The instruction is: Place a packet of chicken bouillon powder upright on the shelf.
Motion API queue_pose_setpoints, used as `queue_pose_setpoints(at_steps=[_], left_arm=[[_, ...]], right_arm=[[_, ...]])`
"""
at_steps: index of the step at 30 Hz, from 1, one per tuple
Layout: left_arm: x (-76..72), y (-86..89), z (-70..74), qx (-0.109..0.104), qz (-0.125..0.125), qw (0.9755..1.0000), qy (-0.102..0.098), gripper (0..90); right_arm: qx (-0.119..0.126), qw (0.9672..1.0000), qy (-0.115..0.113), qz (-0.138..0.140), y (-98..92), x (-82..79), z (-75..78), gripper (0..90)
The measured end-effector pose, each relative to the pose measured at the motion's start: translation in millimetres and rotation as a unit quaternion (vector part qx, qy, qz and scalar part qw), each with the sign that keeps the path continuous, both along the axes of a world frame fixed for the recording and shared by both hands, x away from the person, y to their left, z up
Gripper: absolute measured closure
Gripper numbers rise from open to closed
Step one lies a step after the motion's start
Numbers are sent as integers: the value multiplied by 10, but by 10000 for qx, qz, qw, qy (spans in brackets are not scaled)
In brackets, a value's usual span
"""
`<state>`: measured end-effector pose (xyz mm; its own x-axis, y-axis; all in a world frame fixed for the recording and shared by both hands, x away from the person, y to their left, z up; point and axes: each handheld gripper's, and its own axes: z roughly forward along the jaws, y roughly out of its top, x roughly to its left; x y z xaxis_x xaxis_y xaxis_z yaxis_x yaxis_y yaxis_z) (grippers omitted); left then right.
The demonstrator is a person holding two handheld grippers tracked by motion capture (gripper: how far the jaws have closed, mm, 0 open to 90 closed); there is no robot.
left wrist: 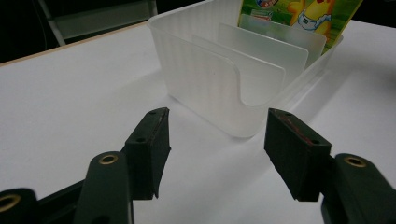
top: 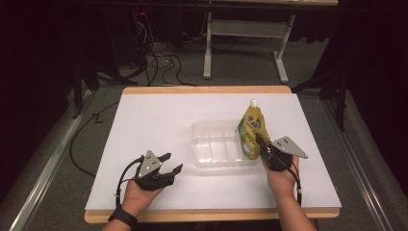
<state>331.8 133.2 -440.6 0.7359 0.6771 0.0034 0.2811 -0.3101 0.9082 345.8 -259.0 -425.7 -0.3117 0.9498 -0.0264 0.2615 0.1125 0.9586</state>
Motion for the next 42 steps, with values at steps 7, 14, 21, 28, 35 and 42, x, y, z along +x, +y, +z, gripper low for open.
queue_pose_setpoints(at_steps=[7,14,21,28,35,42], left_arm=[[3,-11,-7,2,-3,10000,3,409],[12,2,-3,3,7,10000,21,409],[13,19,2,-24,28,10000,14,409],[33,66,11,-78,127,9999,11,409],[106,231,33,-202,407,9990,47,408],[157,346,21,-273,617,9976,165,406]], right_arm=[[55,10000,71,26,-14,2,-10,852],[59,9998,191,61,-36,8,-26,738],[239,9988,330,259,-85,-6,-7,504],[282,9977,420,446,-164,-115,42,392],[318,9976,356,506,-367,-380,73,368],[288,9989,368,-59,-785,-584,8,380]])
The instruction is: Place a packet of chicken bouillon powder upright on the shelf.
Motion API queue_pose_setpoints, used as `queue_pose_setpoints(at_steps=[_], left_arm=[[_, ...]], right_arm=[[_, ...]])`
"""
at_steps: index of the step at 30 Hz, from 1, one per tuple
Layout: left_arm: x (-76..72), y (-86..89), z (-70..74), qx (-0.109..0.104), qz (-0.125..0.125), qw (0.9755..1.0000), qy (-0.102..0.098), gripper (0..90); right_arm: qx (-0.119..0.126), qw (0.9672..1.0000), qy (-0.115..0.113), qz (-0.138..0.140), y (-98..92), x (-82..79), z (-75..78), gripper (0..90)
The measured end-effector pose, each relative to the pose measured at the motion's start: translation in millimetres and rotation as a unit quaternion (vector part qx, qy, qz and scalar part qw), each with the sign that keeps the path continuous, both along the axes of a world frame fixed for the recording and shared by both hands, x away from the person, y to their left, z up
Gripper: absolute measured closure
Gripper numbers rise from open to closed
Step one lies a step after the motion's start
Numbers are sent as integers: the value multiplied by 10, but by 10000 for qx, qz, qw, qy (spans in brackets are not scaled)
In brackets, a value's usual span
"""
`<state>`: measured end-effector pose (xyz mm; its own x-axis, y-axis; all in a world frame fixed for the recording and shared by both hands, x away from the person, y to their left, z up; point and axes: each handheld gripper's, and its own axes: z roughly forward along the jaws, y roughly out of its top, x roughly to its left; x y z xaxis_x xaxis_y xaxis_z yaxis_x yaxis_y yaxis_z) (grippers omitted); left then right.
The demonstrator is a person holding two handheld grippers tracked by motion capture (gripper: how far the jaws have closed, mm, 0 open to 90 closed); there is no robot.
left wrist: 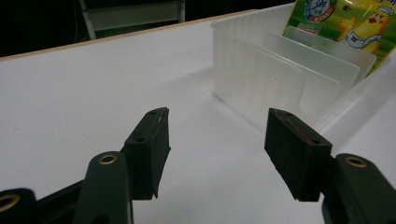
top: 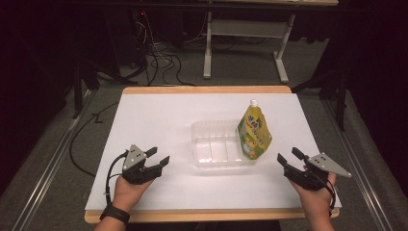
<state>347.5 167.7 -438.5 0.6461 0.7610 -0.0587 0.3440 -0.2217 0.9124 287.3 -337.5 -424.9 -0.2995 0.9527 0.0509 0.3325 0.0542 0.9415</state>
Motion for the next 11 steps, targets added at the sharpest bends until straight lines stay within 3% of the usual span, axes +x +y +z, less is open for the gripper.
queue_pose_setpoints(at_steps=[4,7,11], left_arm=[[28,-21,-36,75,3,9999,82,405],[47,-51,-59,140,-20,9998,121,404],[39,-113,-77,218,-79,9996,189,400]], right_arm=[[-99,9984,220,-519,-270,75,-165,381],[93,9948,551,-848,-449,158,-290,381],[136,9948,586,-816,-457,183,-316,383]])
